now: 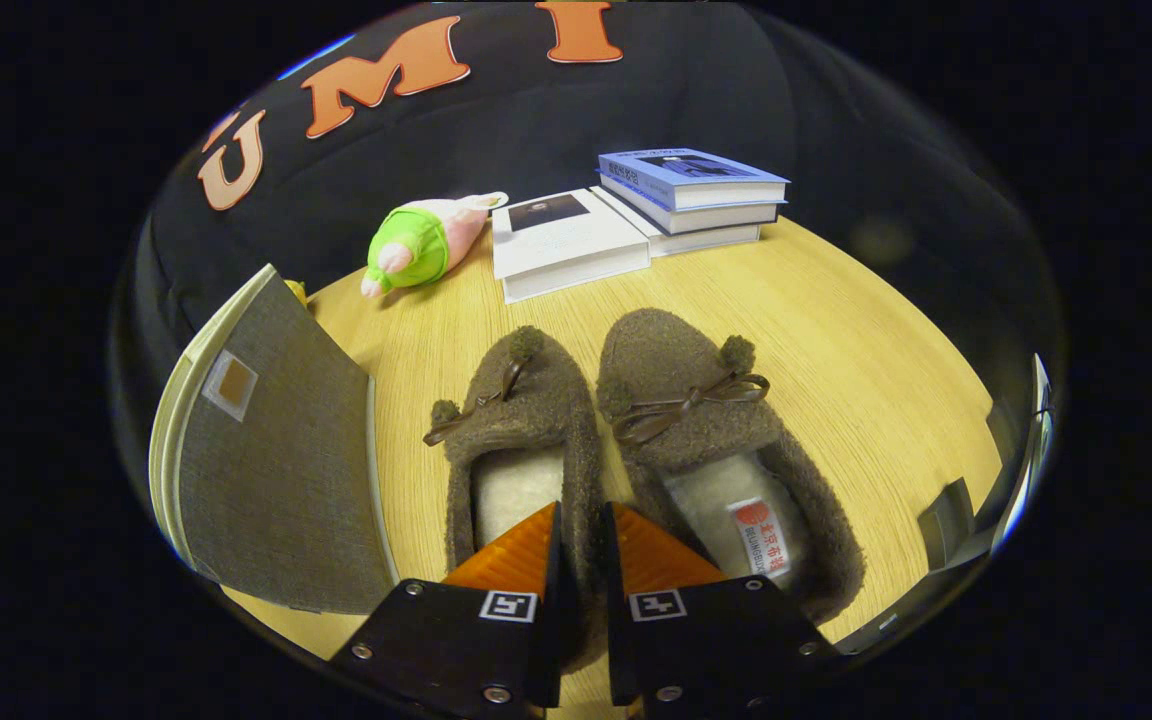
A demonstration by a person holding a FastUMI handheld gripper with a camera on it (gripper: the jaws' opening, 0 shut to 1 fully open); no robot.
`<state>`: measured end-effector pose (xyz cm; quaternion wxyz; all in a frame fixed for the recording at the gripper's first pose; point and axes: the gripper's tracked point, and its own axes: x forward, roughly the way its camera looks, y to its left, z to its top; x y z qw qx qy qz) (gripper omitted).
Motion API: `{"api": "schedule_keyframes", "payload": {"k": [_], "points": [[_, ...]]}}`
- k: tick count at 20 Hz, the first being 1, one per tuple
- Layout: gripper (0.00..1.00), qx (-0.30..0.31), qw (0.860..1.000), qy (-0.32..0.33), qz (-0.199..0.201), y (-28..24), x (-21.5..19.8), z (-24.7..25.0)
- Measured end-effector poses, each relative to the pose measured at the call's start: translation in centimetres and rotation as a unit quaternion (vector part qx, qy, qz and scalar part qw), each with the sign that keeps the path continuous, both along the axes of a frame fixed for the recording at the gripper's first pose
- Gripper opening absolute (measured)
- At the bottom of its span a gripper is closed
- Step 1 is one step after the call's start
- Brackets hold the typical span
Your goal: Open the storage box then place both shoes into the box .Put the left shoe in first, then the right shoe, with the right side of both shoes facing outward in a uniform manner.
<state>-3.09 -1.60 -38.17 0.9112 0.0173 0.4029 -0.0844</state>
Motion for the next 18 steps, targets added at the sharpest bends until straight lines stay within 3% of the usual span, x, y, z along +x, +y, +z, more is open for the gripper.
{"api": "schedule_keyframes", "payload": {"k": [3,7,18], "points": [[0.04,0.007,1.0,-0.006,-0.014,0.0,-0.1,0.4],[0.02,0.032,0.999,-0.006,-0.028,0.7,-0.5,1.6],[0.02,0.046,0.996,-0.079,0.011,4.7,2.2,10.9]]}}
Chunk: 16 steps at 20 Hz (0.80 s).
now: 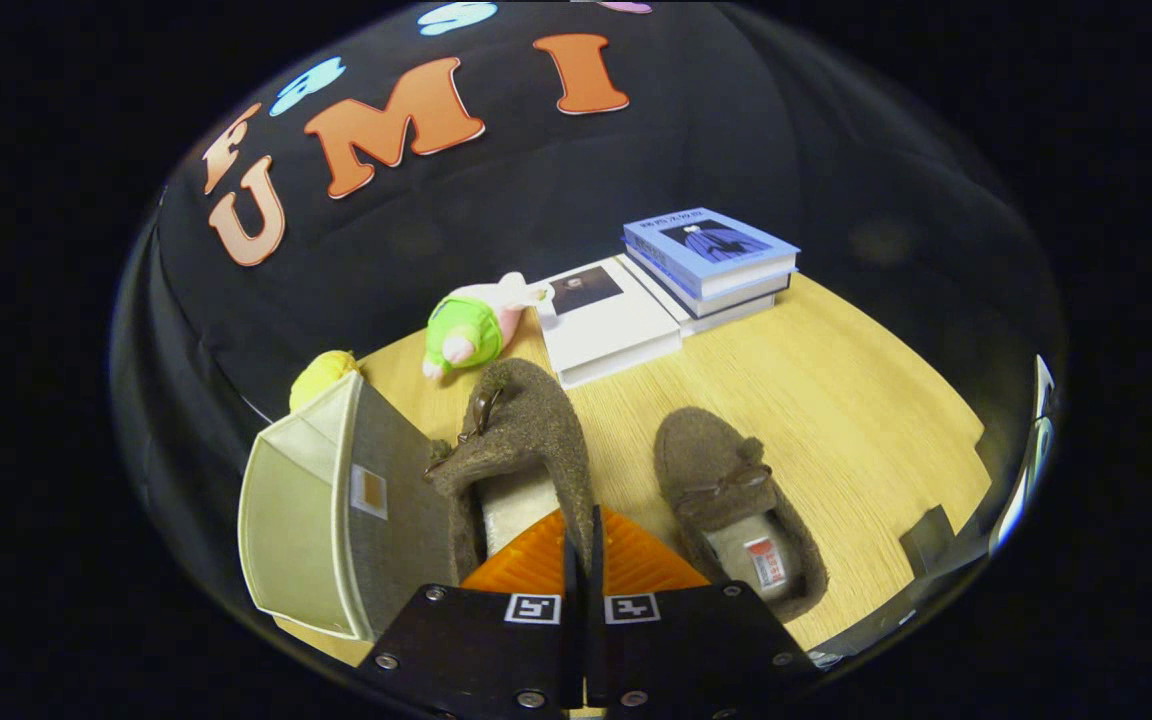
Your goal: Open the storage box then place both shoes into the box .Put the left shoe in first, then the right shoe, with the right side of both shoes facing outward in a uniform manner.
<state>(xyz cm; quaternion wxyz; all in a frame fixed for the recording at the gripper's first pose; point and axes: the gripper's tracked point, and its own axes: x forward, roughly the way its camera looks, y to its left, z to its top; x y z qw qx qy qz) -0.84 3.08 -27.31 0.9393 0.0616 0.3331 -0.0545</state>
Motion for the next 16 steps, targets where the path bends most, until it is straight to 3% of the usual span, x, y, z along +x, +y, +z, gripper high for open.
{"api": "schedule_keyframes", "payload": {"k": [10,16], "points": [[0.02,0.031,0.997,-0.054,0.055,7.9,2.0,7.3],[0.02,0.05,0.993,-0.047,0.101,14.7,2.3,6.8]]}}
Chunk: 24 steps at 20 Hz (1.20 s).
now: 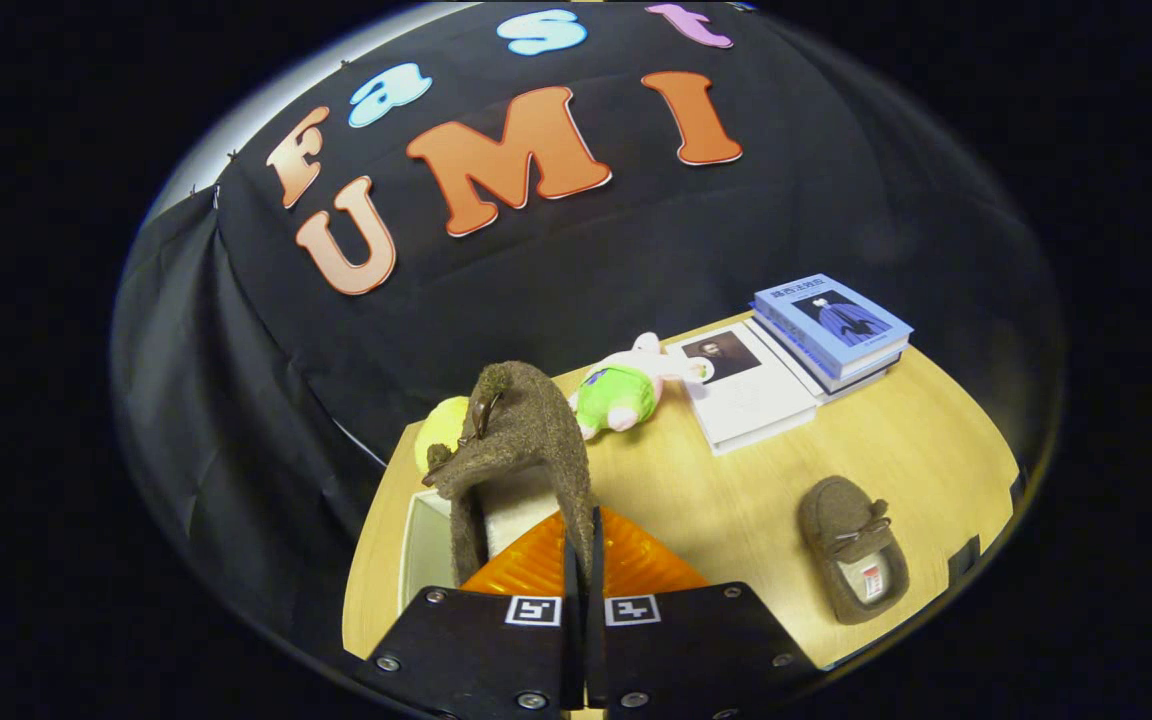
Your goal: Open the storage box then place both shoes into the box .Put the left shoe in first, then the right shoe, with the right side of both shoes facing outward in a uniform manner.
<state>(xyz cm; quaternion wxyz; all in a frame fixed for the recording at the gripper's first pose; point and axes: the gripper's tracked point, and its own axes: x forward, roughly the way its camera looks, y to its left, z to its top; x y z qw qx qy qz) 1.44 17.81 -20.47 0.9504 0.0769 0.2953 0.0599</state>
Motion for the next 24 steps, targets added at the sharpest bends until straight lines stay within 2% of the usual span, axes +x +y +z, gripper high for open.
{"api": "schedule_keyframes", "payload": {"k": [10,16,20,22,24], "points": [[0.02,-0.025,0.995,0.075,0.063,8.0,-2.6,-7.1],[0.03,-0.053,0.988,0.121,0.078,9.6,-4.5,-11.0],[0.03,-0.081,0.984,0.127,0.095,10.4,-5.9,-11.8],[0.04,-0.073,0.983,0.133,0.105,11.3,-6.3,-12.0],[0.21,-0.06,0.984,0.128,0.108,11.7,-6.4,-11.2]]}}
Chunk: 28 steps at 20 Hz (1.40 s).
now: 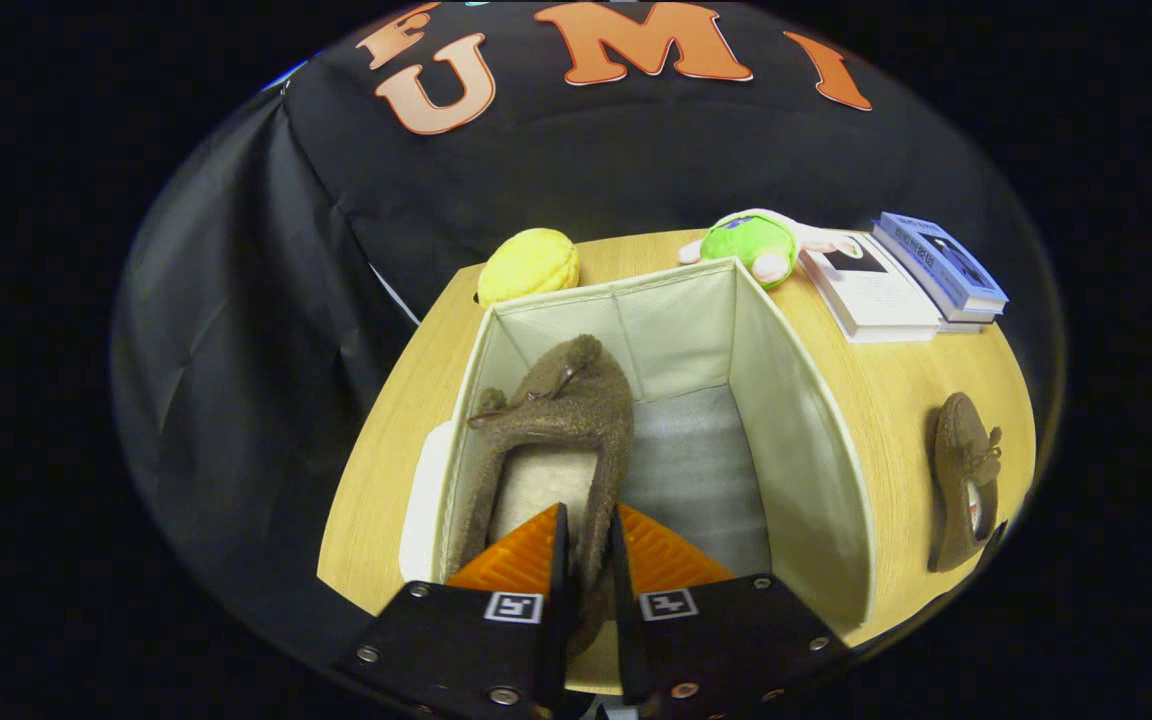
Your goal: Open the storage box then place both shoes into the box .Put the left shoe in first, then the right shoe, with the right side of both shoes facing outward in a uniform manner.
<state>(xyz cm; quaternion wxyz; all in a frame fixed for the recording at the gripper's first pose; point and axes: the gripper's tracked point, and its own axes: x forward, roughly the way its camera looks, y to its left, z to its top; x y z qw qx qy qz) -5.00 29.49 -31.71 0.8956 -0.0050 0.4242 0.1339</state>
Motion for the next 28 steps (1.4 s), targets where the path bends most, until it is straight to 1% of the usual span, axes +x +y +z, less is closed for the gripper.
{"api": "schedule_keyframes", "payload": {"k": [1,4,5,9,12,15,22,28], "points": [[0.41,0.006,1.0,-0.006,0.0,0.2,0.3,0.4],[0.92,-0.008,1.0,-0.023,0.006,-0.5,1.1,1.6],[0.99,-0.01,1.0,-0.028,0.007,-0.8,1.3,1.8],[0.98,0.004,0.999,-0.047,0.004,-1.9,2.1,3.6],[0.99,0.019,0.997,-0.079,0.002,-3.1,3.3,6.0],[0.98,0.023,0.995,-0.097,-0.013,-5.2,4.1,7.7],[0.98,0.01,0.991,-0.116,-0.068,-12.4,5.6,9.2],[0.98,-0.004,0.982,-0.126,-0.137,-20.8,5.9,9.8]]}}
